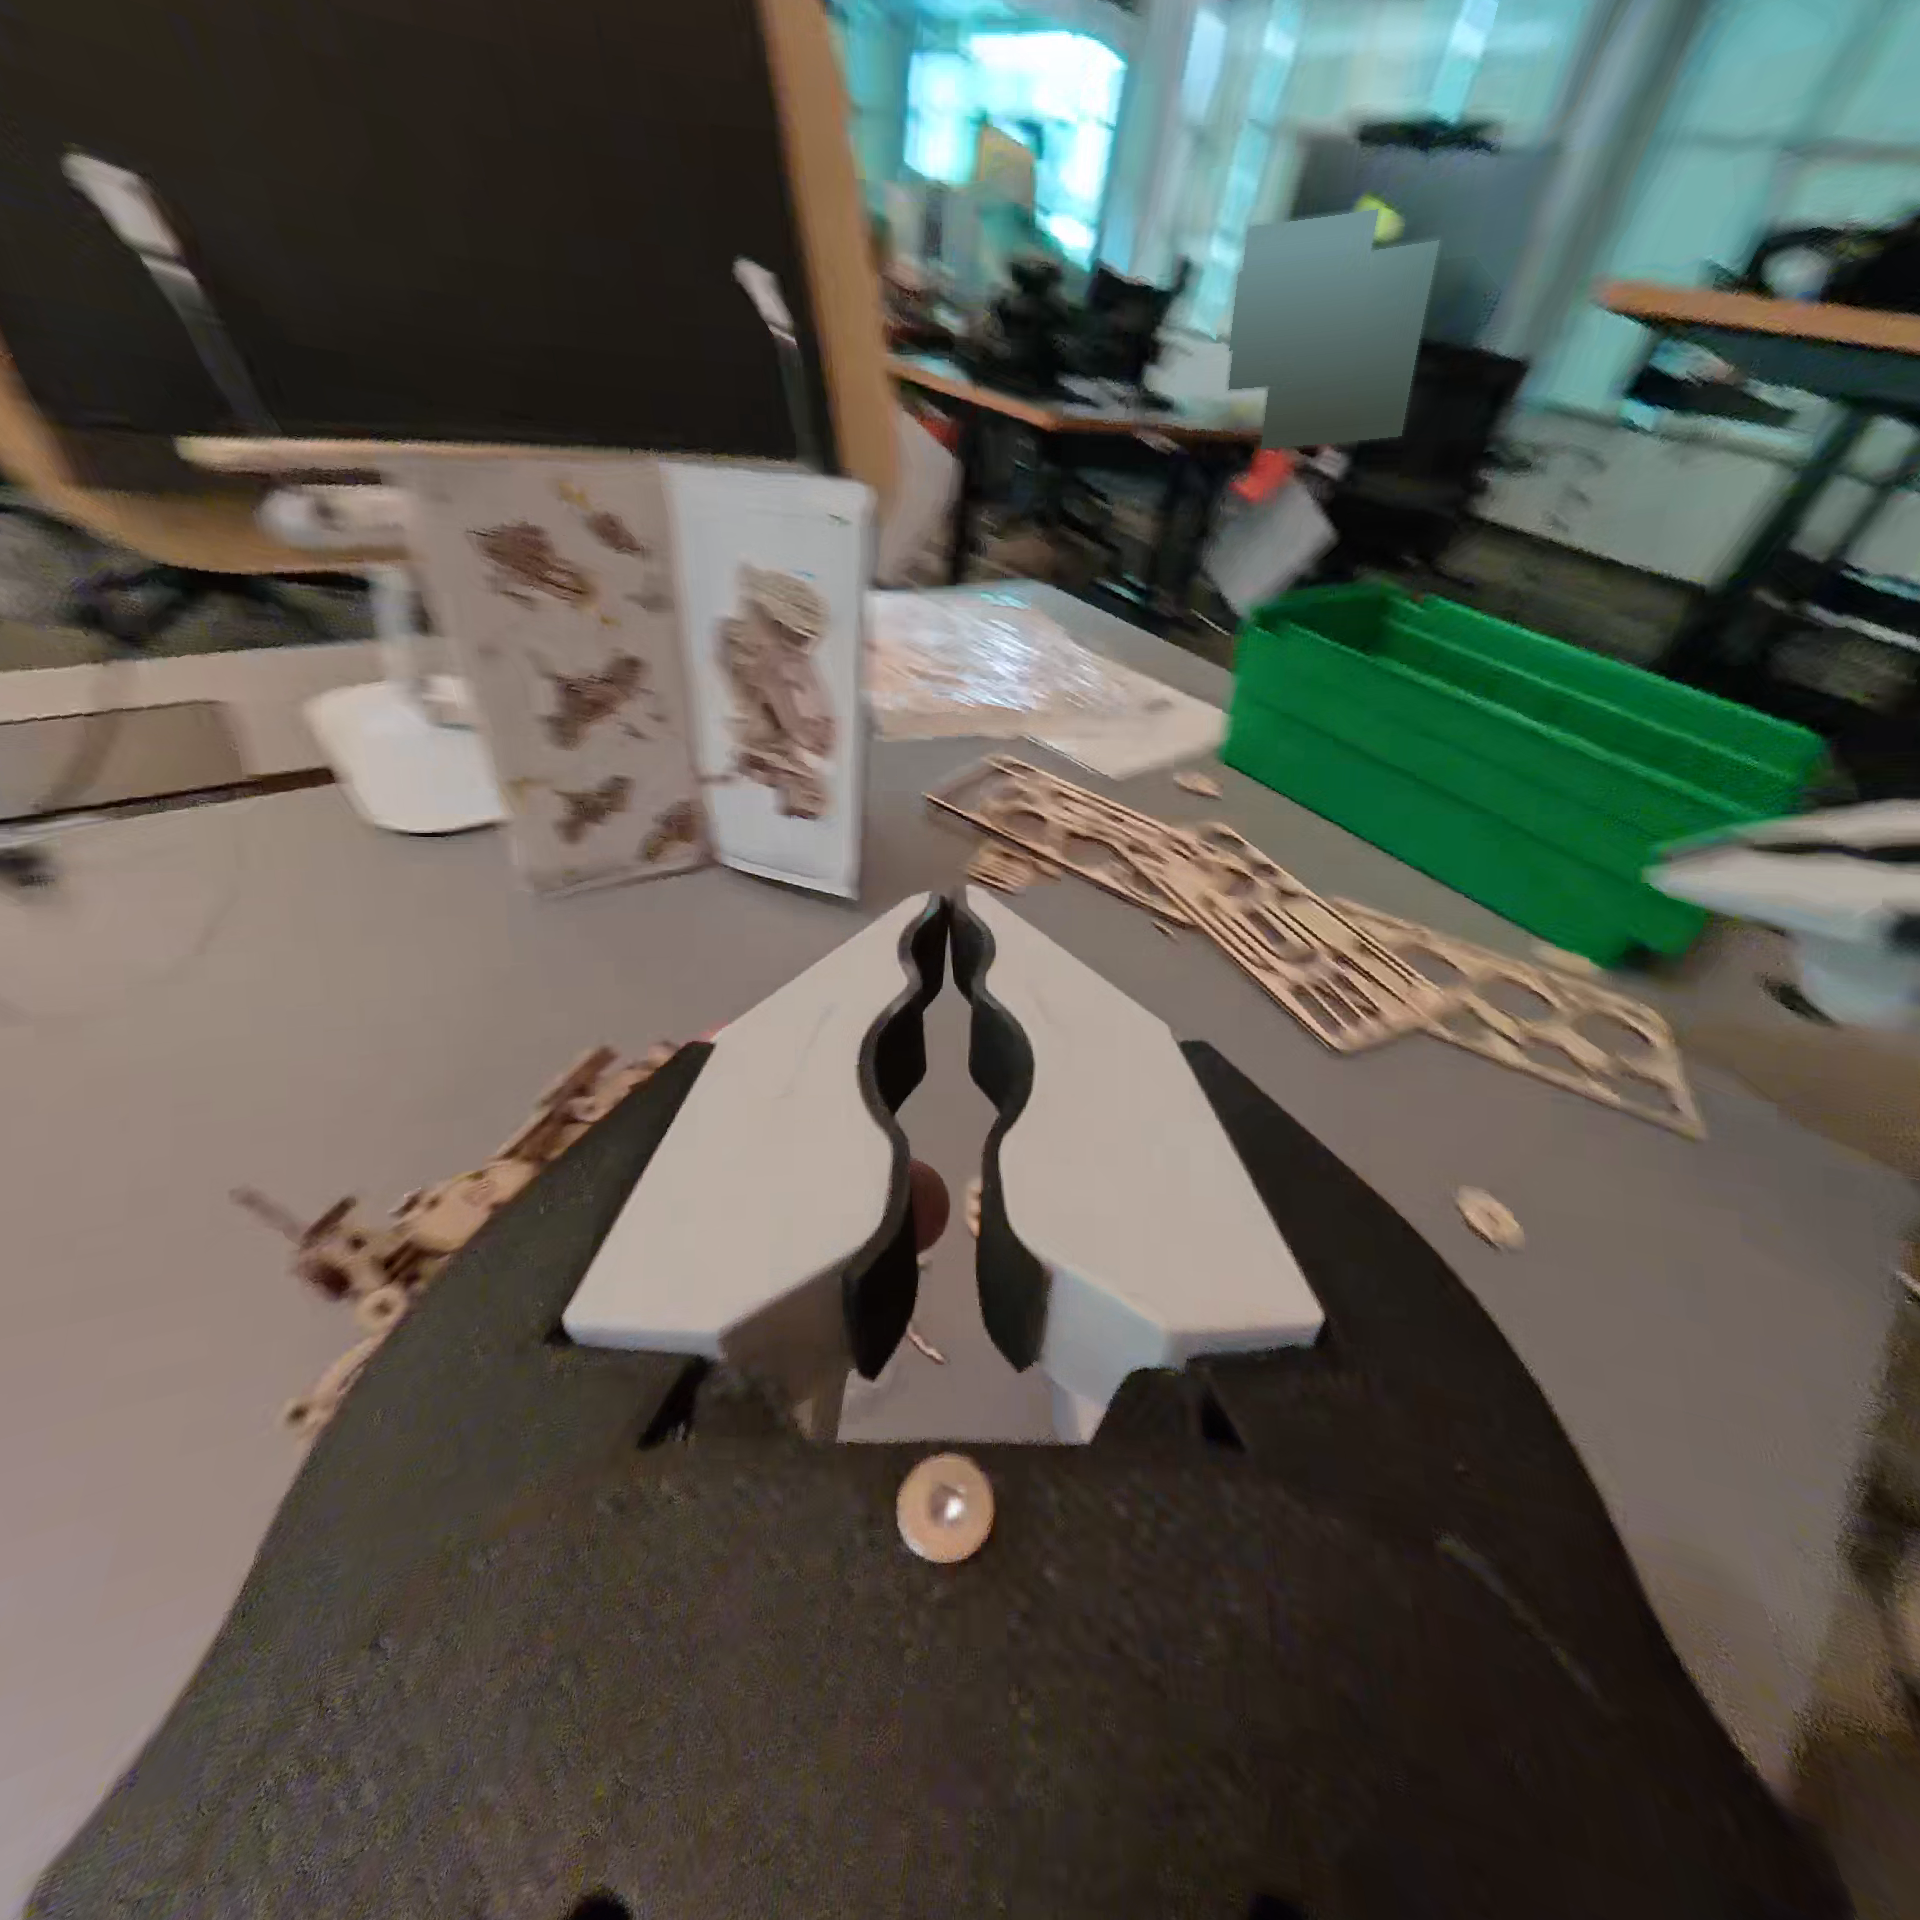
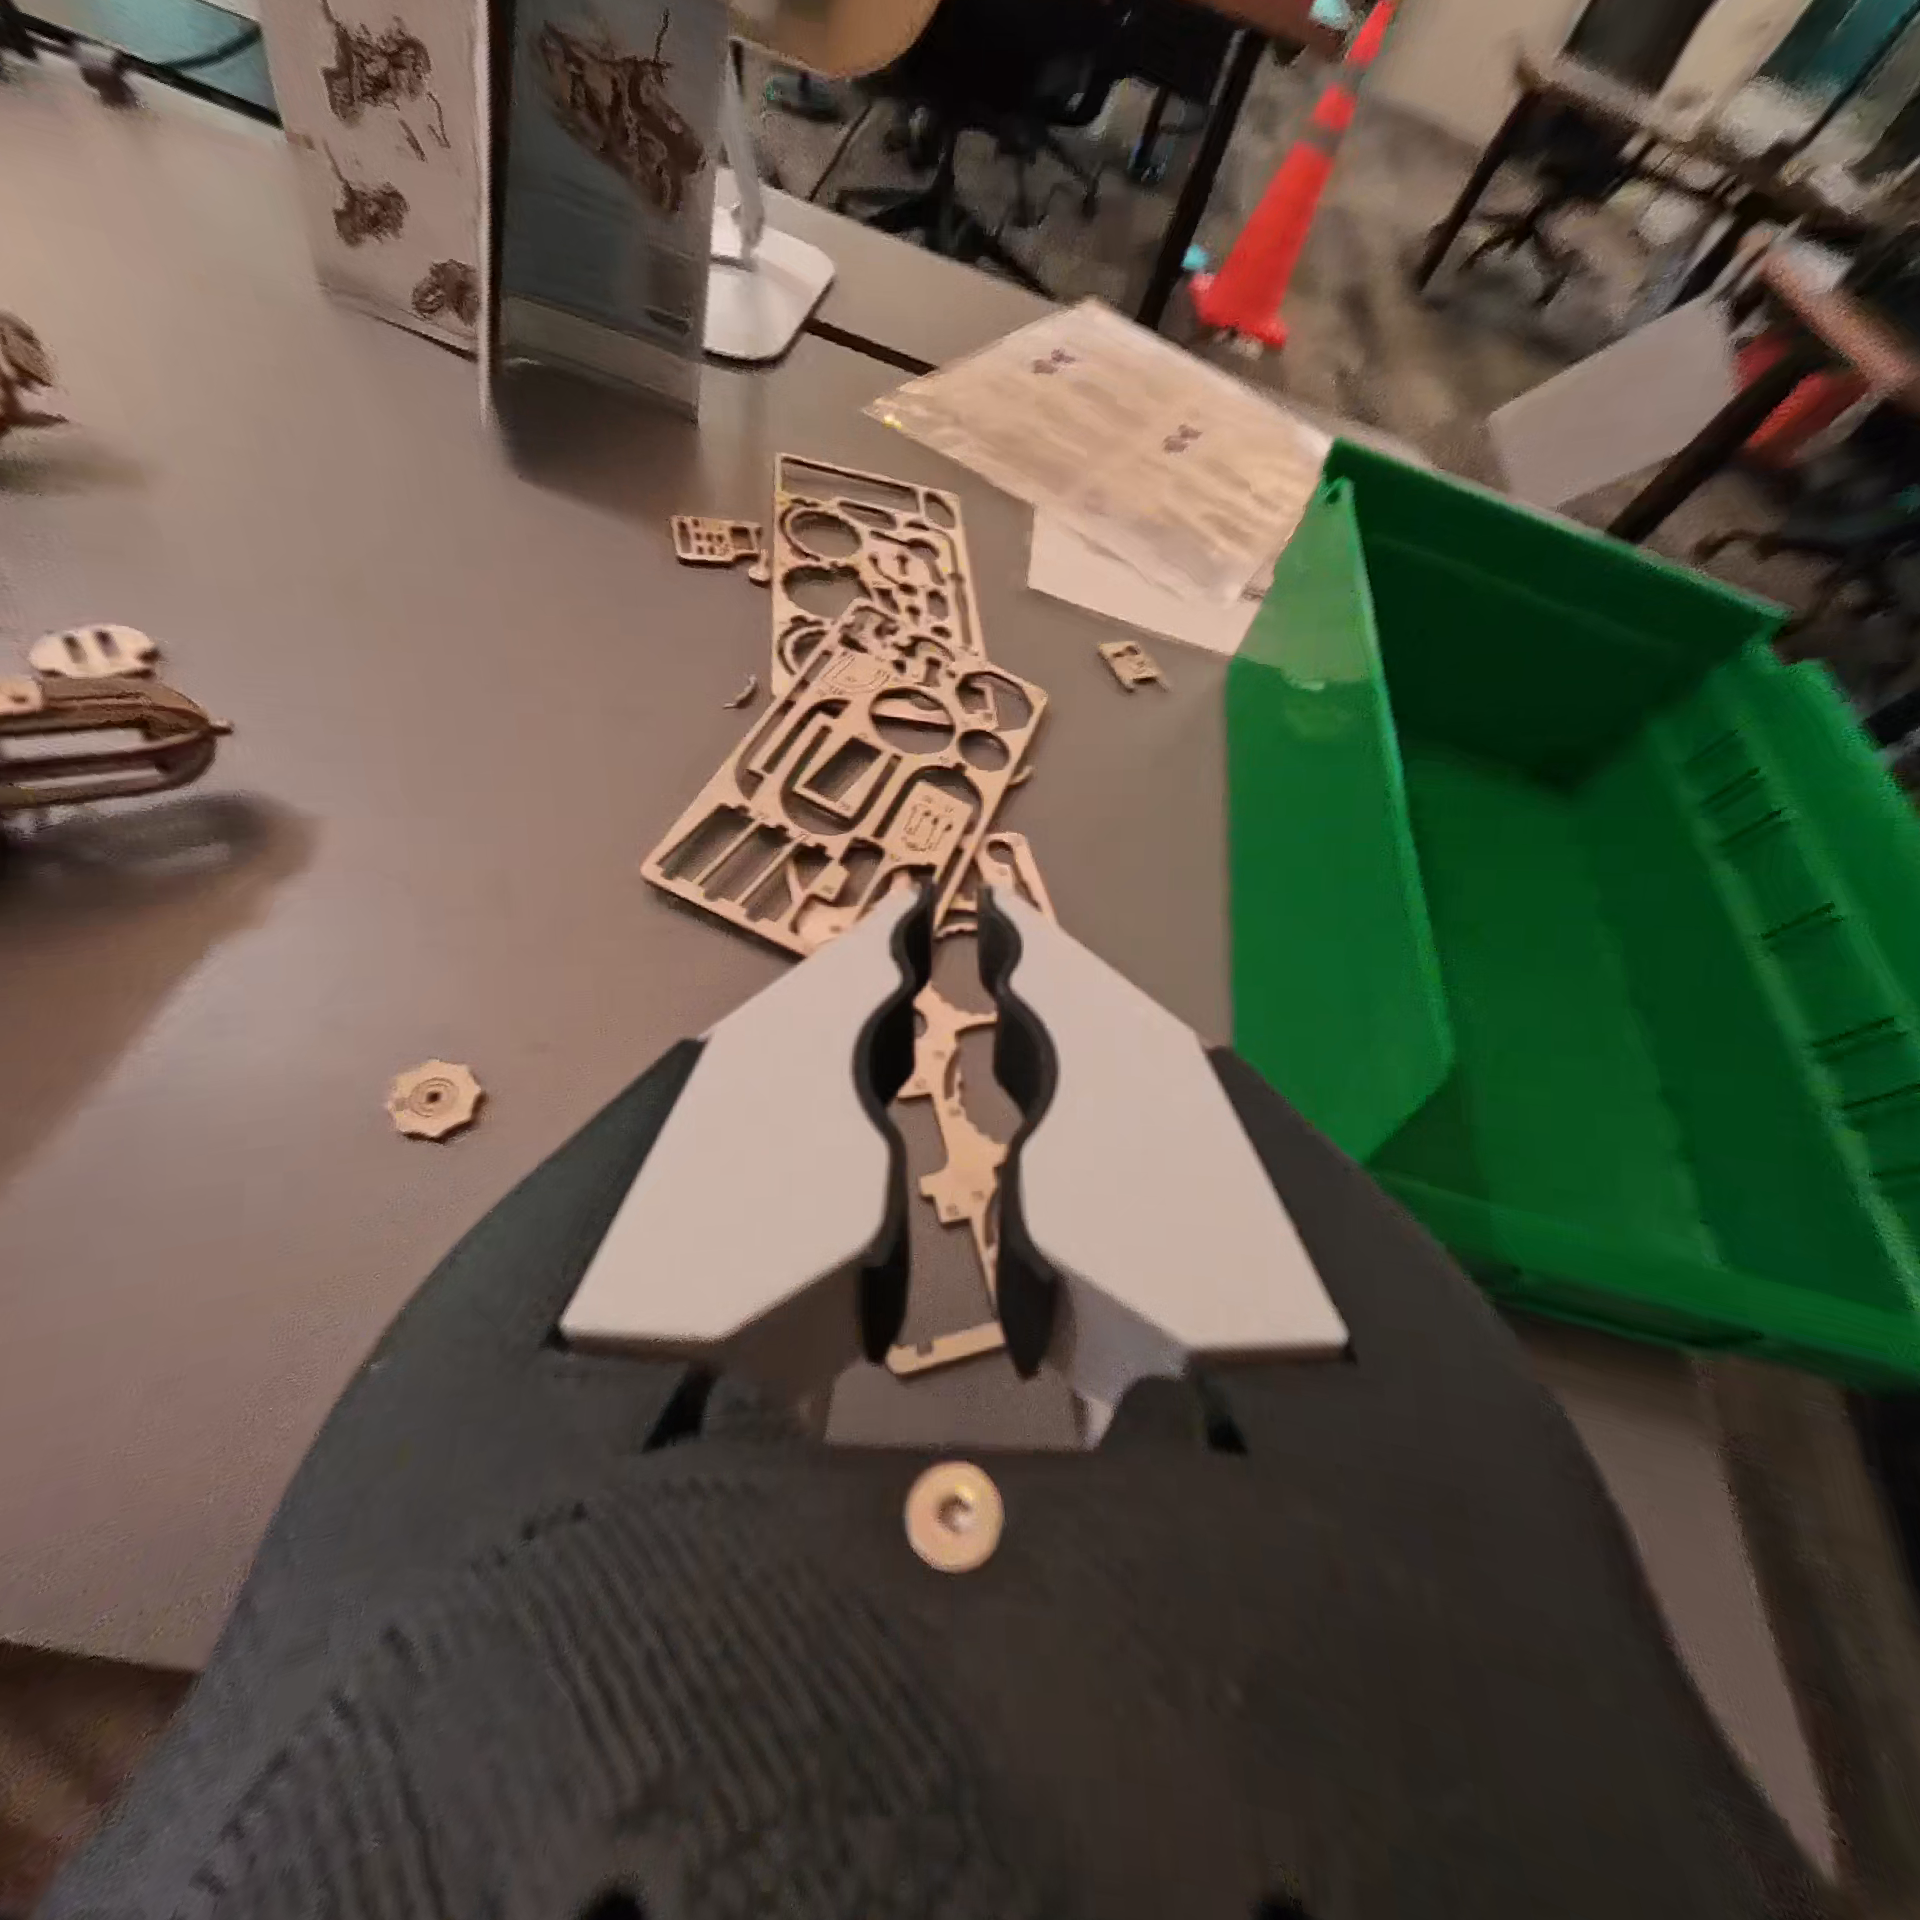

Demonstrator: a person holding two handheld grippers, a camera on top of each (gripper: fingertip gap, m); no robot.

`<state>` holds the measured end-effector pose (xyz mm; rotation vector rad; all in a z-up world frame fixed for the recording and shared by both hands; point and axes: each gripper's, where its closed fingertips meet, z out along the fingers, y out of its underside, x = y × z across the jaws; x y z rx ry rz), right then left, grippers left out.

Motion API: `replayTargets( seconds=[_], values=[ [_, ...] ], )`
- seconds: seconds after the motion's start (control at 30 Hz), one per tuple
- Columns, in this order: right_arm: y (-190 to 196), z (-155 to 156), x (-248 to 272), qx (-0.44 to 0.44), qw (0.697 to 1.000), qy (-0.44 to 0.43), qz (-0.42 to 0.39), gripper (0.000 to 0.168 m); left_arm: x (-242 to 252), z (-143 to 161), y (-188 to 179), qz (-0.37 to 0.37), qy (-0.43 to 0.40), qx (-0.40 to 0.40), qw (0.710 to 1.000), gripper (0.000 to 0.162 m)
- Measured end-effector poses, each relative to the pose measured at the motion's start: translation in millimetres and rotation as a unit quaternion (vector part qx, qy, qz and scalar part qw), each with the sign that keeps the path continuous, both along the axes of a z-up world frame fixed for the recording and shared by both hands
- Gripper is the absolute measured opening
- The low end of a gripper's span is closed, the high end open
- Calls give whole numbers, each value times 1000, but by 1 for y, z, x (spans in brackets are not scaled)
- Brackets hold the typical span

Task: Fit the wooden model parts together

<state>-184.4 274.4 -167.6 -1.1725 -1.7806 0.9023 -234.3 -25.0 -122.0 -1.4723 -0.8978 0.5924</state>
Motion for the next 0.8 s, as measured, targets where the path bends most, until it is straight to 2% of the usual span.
replayTargets(
  seconds=[0.03,0.07,0.1,0.13,0.2,0.3,0.4,0.5,0.6,0.63,0.8],
  values=[
    [0,1,1,12,1000,15,-1,6,-4,4,-10,47,12,18,999,1],
    [-4,3,1,9,1000,26,10,10,-4,9,-12,56,21,44,997,14],
    [-10,2,2,-5,999,29,23,11,-2,10,-10,48,16,64,997,18],
    [-17,-2,2,-25,999,19,36,11,-4,7,-13,53,3,66,996,16],
    [-31,-13,6,-72,996,-8,59,8,-9,6,-27,88,13,55,995,0],
    [-43,-14,5,-96,992,-12,79,0,-7,9,-34,93,42,54,993,0],
    [-58,-3,2,-79,990,40,107,0,11,31,-60,158,161,112,968,0],
    [-72,12,-9,-73,992,75,77,0,15,18,-72,185,118,163,962,0],
    [-97,20,-20,-59,991,89,78,4,4,2,-57,163,43,135,976,0],
    [-106,21,-26,-55,991,92,83,0,0,-3,-56,167,29,117,979,0],
    [-130,32,-58,-95,984,124,80,0,6,-1,-77,207,47,61,975,0]
  ],
)
